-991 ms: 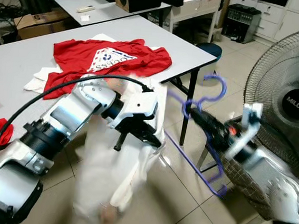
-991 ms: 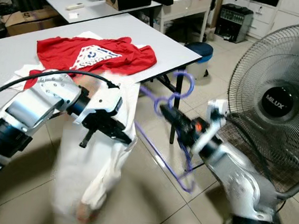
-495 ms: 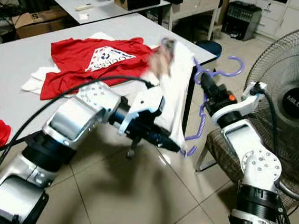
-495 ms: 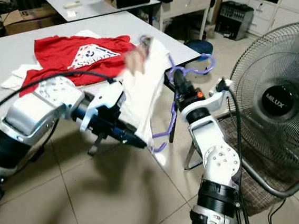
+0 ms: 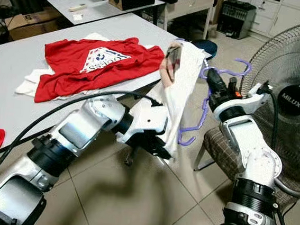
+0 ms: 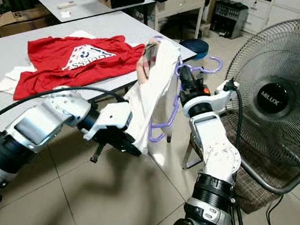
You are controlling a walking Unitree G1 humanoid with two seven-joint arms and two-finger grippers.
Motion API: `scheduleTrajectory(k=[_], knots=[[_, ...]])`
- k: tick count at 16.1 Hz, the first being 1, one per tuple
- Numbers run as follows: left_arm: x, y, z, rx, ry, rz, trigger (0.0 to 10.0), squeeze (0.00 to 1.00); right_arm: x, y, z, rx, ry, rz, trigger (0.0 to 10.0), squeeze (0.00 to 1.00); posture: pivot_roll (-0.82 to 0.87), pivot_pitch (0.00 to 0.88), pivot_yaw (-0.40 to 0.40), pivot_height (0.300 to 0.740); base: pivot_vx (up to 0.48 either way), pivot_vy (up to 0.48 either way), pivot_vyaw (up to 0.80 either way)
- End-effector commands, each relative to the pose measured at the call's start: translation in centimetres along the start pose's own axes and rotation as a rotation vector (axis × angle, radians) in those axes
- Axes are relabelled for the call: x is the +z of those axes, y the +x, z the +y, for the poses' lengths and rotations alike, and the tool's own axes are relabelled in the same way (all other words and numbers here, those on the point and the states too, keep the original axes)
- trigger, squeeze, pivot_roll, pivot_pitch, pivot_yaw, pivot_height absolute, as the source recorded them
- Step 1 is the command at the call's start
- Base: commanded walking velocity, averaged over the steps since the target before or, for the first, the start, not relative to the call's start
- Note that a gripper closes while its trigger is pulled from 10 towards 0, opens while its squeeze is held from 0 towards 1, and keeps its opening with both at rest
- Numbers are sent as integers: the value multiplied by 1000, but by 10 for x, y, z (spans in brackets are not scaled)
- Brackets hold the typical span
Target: Hang hanger
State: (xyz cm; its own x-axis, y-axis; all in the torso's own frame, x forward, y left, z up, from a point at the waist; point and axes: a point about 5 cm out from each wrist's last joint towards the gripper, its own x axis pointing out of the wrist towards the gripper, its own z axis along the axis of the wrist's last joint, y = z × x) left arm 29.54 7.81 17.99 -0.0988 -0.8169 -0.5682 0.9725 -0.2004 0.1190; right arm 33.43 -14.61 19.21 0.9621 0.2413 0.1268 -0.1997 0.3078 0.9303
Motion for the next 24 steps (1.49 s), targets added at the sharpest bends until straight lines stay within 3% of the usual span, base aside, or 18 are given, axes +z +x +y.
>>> scheduleTrajectory(k=[1, 2, 3, 6, 9, 11, 12, 13, 14, 19, 22, 24], knots=[[9, 1, -1, -27, 9, -33, 0, 0, 5, 3, 8, 23, -23, -15, 10000, 0, -159, 0, 106, 740, 0, 0, 0], [15, 1, -2, -37, 6, -78, 0, 0, 4, 3, 7, 16, -41, -7, 10000, 0, -159, 0, 106, 740, 0, 0, 0], [32, -1, -5, -73, -5, -195, 0, 0, 1, 3, 4, -3, -109, 16, 10000, 0, -158, 0, 101, 740, 0, 0, 0], [54, -6, -19, -202, -16, -330, 0, 0, -4, 4, -1, -29, -164, 41, 10000, 0, -154, 0, 94, 740, 0, 0, 0], [60, -6, -25, -250, -46, -378, 0, 0, -3, 6, 1, -20, -144, 28, 10000, 0, -150, 0, 89, 740, 0, 0, 0], [63, -4, -20, -200, -85, -415, 0, 0, -1, 8, 4, -5, -124, 16, 10000, 0, -150, 0, 89, 740, 0, 0, 0], [59, -1, -17, -170, -87, -378, 0, 0, 1, 10, 7, 7, -82, 2, 10000, 0, -150, 0, 89, 740, 0, 0, 0], [44, 5, -13, -120, -62, -260, 0, 0, 4, 12, 12, 31, -29, -11, 10000, 0, -153, 0, 91, 740, 0, 0, 0], [43, 6, -14, -124, -72, -263, 0, 0, 4, 12, 13, 31, -64, -5, 10000, 0, -153, 0, 91, 740, 0, 0, 0], [77, 1, -16, -186, -102, -515, 0, 0, -12, 17, -1, -18, -256, 79, 10000, 0, -156, 0, 91, 740, 0, 0, 0], [89, -12, -4, -102, -184, -671, 0, 0, -36, 19, -14, -36, -486, 173, 10000, 0, -141, 0, 62, 740, 0, 0, 0], [88, -16, -7, -66, -218, -704, 0, 0, -43, 22, -14, -31, -469, 189, 10000, 0, -122, 0, 22, 740, 0, 0, 0]])
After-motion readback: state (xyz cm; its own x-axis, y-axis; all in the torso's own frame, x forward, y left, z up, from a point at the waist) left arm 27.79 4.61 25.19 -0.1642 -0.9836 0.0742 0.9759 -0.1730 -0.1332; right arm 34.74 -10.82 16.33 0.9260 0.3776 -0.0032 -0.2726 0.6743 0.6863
